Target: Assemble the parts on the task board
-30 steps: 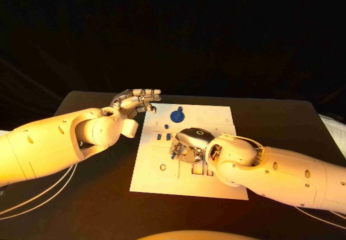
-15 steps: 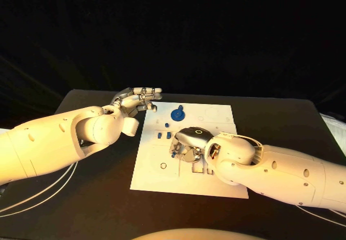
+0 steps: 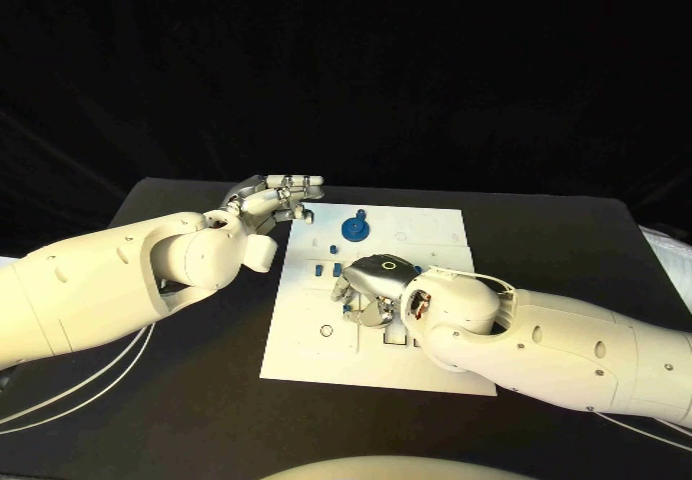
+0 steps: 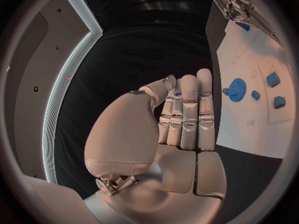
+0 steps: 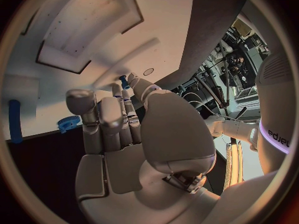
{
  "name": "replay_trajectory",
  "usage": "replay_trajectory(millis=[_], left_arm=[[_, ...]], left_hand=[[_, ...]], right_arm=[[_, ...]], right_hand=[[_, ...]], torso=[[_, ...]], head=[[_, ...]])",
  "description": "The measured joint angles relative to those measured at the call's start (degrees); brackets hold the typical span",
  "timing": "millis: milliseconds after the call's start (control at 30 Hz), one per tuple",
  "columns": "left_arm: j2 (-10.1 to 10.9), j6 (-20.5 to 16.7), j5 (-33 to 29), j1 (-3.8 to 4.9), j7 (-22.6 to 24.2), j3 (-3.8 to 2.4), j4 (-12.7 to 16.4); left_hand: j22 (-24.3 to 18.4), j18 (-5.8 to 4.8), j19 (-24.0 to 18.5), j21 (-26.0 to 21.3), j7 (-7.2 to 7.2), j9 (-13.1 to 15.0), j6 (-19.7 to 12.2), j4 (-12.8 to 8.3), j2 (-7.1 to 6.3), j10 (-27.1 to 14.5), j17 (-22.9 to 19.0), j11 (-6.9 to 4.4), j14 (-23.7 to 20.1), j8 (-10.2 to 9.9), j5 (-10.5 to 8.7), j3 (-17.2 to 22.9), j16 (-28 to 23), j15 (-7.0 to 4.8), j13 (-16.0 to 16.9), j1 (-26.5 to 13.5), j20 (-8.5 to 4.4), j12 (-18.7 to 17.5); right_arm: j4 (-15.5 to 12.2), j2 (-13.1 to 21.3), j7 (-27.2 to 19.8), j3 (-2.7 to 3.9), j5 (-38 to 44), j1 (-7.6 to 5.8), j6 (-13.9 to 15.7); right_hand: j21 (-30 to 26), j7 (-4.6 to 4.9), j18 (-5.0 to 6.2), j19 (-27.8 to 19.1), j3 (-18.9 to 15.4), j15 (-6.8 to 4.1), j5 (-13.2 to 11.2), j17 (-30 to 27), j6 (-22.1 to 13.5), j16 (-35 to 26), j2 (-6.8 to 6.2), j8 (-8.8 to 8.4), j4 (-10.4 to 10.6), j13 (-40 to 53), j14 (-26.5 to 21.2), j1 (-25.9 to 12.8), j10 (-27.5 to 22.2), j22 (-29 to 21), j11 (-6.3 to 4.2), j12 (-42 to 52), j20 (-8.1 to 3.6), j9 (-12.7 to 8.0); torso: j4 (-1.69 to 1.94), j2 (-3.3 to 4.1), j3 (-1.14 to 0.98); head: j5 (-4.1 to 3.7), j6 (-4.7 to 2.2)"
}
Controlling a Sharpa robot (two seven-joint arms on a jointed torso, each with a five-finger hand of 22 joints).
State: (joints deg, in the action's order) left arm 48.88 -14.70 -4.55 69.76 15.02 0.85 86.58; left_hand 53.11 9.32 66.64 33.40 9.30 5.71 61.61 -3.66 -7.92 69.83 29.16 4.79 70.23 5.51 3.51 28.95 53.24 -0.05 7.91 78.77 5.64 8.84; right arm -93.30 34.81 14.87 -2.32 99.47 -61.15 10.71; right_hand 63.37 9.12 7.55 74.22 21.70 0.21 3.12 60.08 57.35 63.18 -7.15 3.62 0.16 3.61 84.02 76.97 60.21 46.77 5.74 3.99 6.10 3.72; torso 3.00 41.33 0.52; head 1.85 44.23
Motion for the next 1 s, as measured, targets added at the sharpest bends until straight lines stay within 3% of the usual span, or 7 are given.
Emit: replay_trajectory(millis=[333,500,633,733,833,933,1000], left_arm=[[0.1,0.1,0.0,0.0,-0.2,0.0,0.0],[0.4,0.2,0.0,0.0,-0.3,0.0,0.0],[0.6,0.3,0.0,0.0,-0.4,0.0,0.0],[0.7,0.3,0.1,0.0,-0.5,0.0,0.0],[0.7,0.4,0.1,0.0,-0.5,0.01,0.1],[0.8,0.4,0.1,0.0,-0.6,0.01,0.1],[0.7,0.5,0.1,0.0,-0.6,0.01,0.1]], left_hand=[[-0.1,0.0,0.0,0.0,0.0,0.0,0.0,0.0,0.0,0.0,0.0,0.0,0.0,0.0,0.0,0.0,0.0,0.0,0.0,0.0,0.0,0.0],[-0.1,-0.01,0.0,0.0,0.0,0.0,0.0,0.0,0.0,0.0,0.0,0.0,0.0,0.0,0.0,0.0,0.0,0.0,0.0,0.0,0.0,0.3],[-0.1,0.0,0.0,0.0,0.0,0.0,0.0,0.0,0.0,-0.2,0.0,0.06,-0.1,0.0,0.0,0.0,0.0,0.11,0.0,0.0,0.0,0.3],[-0.1,-0.01,0.0,0.0,0.0,0.0,0.0,0.0,0.0,-0.4,-0.1,0.0,-0.2,0.0,0.0,0.0,0.0,0.18,0.0,0.0,0.0,0.3],[-0.1,-0.01,0.0,0.0,0.0,0.0,0.0,0.0,0.0,-0.4,-0.1,0.0,-0.2,0.0,0.0,0.0,0.0,0.18,0.0,0.0,0.0,0.3],[-0.1,0.0,0.0,0.0,0.0,0.0,0.0,0.0,0.0,-0.4,-0.1,0.0,-0.2,0.0,0.0,0.0,0.0,0.18,0.0,0.0,0.0,0.3],[-0.1,0.0,0.0,0.0,0.0,0.0,0.0,0.0,0.0,-0.4,-0.1,0.0,-0.2,0.0,0.0,0.0,0.0,0.18,0.0,0.0,0.0,0.3]], right_arm=[[-1.6,2.3,0.5,-0.26,0.5,0.43,2.4],[-4.9,5.8,0.6,0.09,0.4,0.38,4.1],[-7.6,9.6,0.6,0.75,-0.1,-0.88,5.2],[-9.1,12.7,0.7,1.06,-0.5,-2.56,5.3],[-9.6,15.2,1.1,1.21,-0.9,-4.01,5.0],[-9.7,17.0,1.6,1.29,-1.1,-4.92,4.1],[-9.4,17.7,1.9,1.29,-1.1,-5.23,3.4]], right_hand=[[-0.9,0.02,0.0,-0.5,-0.8,0.0,0.6,-1.1,-0.2,-0.8,-0.01,0.0,-0.4,0.3,0.0,0.0,-1.0,-1.3,0.76,1.1,0.07,0.2],[-1.1,-0.07,0.0,-0.5,-1.2,0.0,0.8,-1.5,0.5,-0.9,-0.01,0.35,-0.5,0.4,0.0,0.0,-0.6,-1.6,0.42,2.2,0.07,0.3],[-1.4,-0.25,-0.01,-0.7,-1.9,0.0,0.8,-2.0,0.7,-1.6,-0.01,0.35,-0.7,0.4,0.0,0.0,-0.7,-2.0,0.2,2.6,-0.15,0.4],[-2.5,-0.7,0.0,-1.2,-3.5,0.31,1.7,-3.2,0.3,-2.8,-0.5,0.35,-0.5,0.3,-0.3,-0.5,-2.2,-3.2,-0.12,2.8,-0.24,0.4],[-3.8,-1.48,0.0,-1.8,-5.6,0.48,2.9,-4.7,-0.6,-4.2,-0.84,0.35,-0.3,0.1,-1.0,-0.8,-4.7,-4.8,0.34,2.8,0.17,0.2],[-4.4,-2.16,0.87,-1.8,-7.8,0.79,3.2,-5.5,-1.3,-4.7,-0.98,0.35,-0.1,0.1,-1.3,-0.7,-6.2,-5.6,0.69,2.8,0.17,0.2],[-4.6,-2.15,0.87,-1.8,-8.8,0.79,3.2,-5.7,-1.3,-4.9,-1.17,0.35,-0.1,0.1,-1.3,-0.5,-6.4,-5.8,0.68,3.1,0.17,0.2]], torso=[[-0.02,0.01,-0.04],[-0.02,0.0,-0.06],[-0.05,-0.02,-0.04],[-0.07,-0.03,-0.04],[-0.1,-0.05,-0.01],[-0.13,-0.05,-0.01],[-0.13,-0.05,-0.01]], head=[[-0.01,0.04],[-0.09,-0.07],[-0.24,-0.25],[-0.38,-0.42],[-0.57,-0.58],[-0.73,-0.79],[-0.85,-0.94]])
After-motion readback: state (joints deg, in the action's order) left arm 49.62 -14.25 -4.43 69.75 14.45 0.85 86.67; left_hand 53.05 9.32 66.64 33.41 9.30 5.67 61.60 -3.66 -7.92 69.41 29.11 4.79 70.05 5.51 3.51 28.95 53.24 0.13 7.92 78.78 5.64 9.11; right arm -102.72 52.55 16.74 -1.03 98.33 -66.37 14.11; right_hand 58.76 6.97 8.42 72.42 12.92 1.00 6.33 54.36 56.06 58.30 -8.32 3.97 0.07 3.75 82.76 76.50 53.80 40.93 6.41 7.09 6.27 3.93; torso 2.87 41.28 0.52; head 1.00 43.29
